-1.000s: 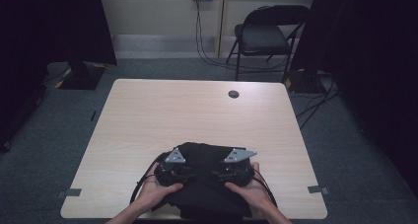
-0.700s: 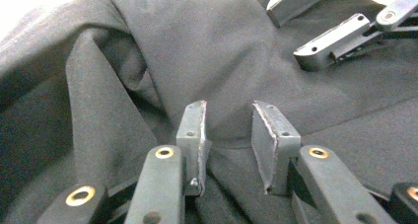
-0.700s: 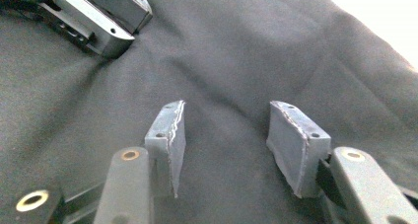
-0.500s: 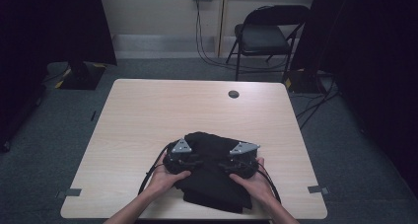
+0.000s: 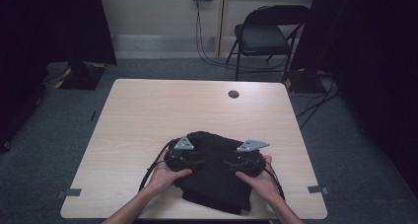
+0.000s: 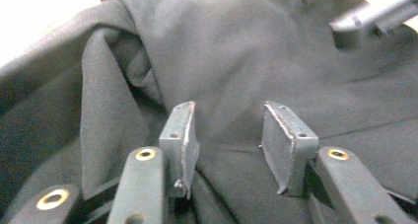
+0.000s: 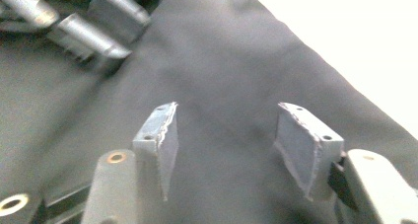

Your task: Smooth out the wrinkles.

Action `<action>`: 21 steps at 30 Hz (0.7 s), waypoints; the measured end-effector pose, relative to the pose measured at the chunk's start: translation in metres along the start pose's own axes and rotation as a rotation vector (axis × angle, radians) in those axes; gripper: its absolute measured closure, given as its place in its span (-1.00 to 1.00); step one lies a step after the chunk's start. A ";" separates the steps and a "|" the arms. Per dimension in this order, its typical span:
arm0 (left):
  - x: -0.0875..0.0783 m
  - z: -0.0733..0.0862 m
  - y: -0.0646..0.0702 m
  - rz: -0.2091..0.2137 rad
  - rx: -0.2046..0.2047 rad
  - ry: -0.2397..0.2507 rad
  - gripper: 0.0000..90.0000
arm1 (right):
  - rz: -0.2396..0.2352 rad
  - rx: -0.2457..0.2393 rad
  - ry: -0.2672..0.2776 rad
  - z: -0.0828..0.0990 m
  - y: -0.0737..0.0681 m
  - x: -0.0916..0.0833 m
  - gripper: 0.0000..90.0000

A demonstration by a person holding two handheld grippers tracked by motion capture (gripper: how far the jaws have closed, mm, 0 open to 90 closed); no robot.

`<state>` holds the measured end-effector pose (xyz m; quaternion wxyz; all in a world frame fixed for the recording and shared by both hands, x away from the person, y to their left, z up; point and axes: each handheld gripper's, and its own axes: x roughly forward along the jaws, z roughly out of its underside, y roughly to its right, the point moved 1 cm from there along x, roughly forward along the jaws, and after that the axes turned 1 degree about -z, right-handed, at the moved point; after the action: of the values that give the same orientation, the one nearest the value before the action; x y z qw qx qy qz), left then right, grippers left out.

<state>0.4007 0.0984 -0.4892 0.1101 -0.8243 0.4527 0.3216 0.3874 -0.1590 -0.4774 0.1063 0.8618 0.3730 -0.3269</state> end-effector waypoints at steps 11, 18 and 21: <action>0.006 -0.003 0.002 0.031 -0.007 -0.014 0.28 | -0.003 0.022 0.055 -0.028 0.039 0.013 -0.27; 0.004 -0.002 0.006 0.065 0.000 -0.024 0.20 | -0.040 0.040 -0.009 -0.016 0.052 0.035 -0.46; 0.008 0.000 0.006 0.059 -0.006 -0.033 0.19 | -0.039 0.025 -0.026 -0.014 0.050 0.038 -0.51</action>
<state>0.3987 0.0899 -0.4937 0.1056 -0.8056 0.4738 0.3396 0.4497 -0.1661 -0.4942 0.0937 0.8513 0.3843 -0.3448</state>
